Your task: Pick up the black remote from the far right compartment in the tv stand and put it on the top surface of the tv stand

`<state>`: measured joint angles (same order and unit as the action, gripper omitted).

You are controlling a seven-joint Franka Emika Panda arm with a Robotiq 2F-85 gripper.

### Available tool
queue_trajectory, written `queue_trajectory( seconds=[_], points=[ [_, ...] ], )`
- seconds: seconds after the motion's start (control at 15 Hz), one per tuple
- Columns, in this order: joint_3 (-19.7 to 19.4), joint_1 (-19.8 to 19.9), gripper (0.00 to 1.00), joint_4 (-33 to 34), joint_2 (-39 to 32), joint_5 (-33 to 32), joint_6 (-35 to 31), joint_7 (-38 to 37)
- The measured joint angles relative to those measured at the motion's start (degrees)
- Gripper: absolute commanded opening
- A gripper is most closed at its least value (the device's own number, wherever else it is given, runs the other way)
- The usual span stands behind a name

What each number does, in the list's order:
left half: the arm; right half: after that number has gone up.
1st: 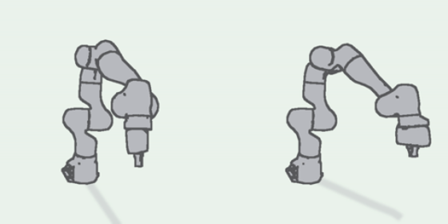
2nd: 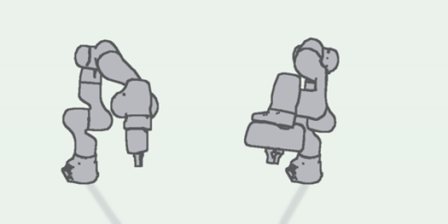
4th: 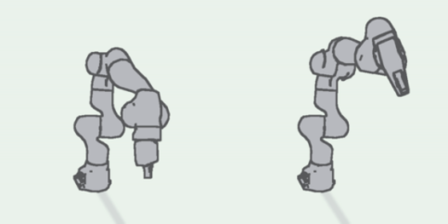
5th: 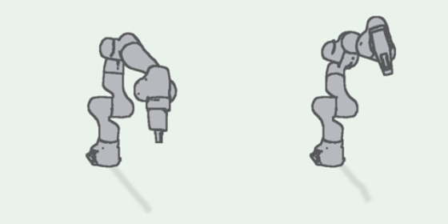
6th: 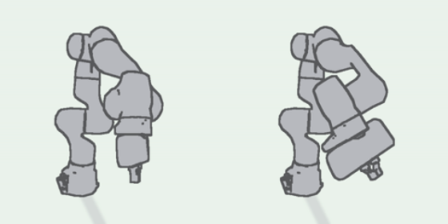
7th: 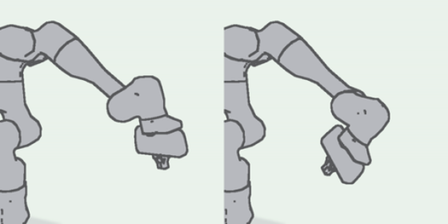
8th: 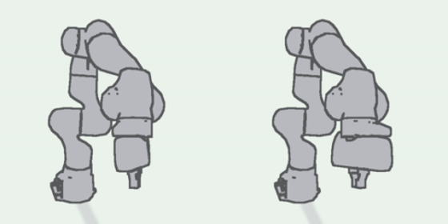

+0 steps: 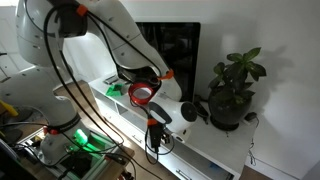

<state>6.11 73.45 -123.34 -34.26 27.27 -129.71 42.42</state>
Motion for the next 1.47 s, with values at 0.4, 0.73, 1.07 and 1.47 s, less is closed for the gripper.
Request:
queue_trajectory(
  seconds=[0.4,0.73,1.07,1.47],
  points=[
    [1.81,-2.35,0.05,6.49,-5.92,7.96,11.74,3.30],
    [-0.09,-5.98,0.05,13.54,-13.91,9.77,15.60,2.37],
    [-1.36,-8.37,0.05,18.26,-19.66,11.12,15.58,1.75],
    [-1.62,-9.81,0.44,22.52,-23.82,13.00,15.00,1.56]
  ],
)
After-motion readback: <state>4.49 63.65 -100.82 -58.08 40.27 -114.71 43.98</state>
